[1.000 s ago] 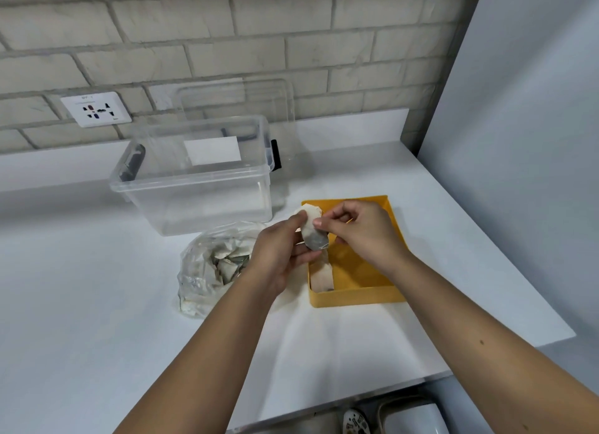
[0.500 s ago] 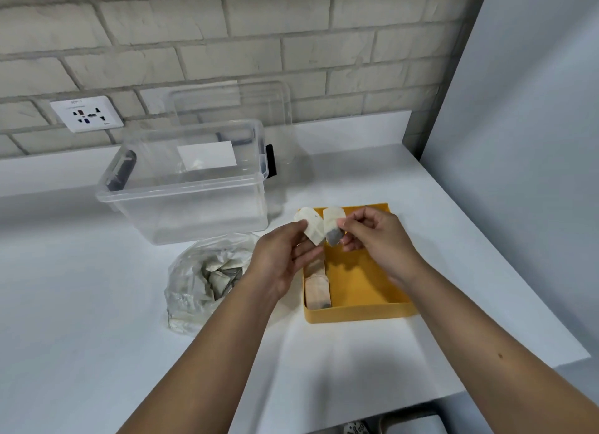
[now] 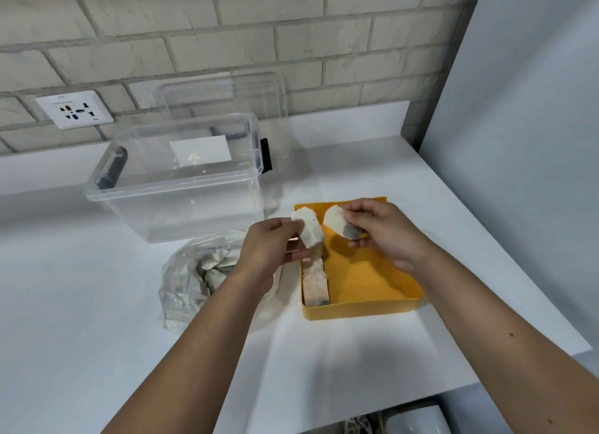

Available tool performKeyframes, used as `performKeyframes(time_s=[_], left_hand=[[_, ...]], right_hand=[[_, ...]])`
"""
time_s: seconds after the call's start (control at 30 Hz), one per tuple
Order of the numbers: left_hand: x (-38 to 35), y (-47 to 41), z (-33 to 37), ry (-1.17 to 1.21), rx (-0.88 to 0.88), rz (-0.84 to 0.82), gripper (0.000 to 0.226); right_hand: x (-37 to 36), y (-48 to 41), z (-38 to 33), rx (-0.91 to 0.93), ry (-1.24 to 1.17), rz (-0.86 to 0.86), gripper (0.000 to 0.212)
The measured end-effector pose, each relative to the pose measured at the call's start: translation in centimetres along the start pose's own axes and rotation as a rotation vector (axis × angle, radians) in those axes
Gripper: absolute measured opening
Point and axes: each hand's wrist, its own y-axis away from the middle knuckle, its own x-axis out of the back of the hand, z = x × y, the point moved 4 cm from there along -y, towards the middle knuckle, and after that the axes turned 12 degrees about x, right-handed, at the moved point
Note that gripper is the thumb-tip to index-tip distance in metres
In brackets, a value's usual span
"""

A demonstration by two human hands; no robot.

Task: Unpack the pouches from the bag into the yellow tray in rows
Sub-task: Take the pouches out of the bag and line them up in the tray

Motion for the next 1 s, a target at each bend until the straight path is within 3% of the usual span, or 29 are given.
performKeyframes(time_s=[0.13, 0.27, 0.37, 0.5, 0.6, 0.9, 1.0], left_hand=[[-0.8, 0.6, 0.2, -0.042, 0.059, -0.098, 0.015], [-1.5, 1.3, 0.2, -0.018, 0.083, -0.189, 0.018], [-1.5, 1.4, -0.1, -0.079, 0.051, -0.137, 0.01], [-1.1, 1.2, 0.0, -0.026, 0.002, -0.072, 0.002], [-0.8, 1.2, 0.2, 0.004, -0.024, -0.074, 0.004], [-0.7, 1.2, 0.3, -0.002, -0.059, -0.06, 0.008], [0.4, 0.7, 1.1, 0.022, -0.107, 0.007, 0.011]], right_hand=[[-0.8, 0.0, -3.0, 0.194, 0.28, -0.23, 0.016], [-0.9, -0.8, -3.9, 0.217, 0.331, -0.251, 0.026], [-1.0, -0.7, -3.7, 0.196, 0.322, -0.274, 0.034], [-0.7, -0.3, -3.0, 0.17, 0.092, -0.201, 0.043], [-0.3, -0.2, -2.4, 0.132, -0.018, -0.123, 0.035], [0.1, -1.2, -2.6, 0.196, -0.015, 0.013, 0.022], [1.7, -2.5, -2.9, 0.323, 0.154, 0.124, 0.019]])
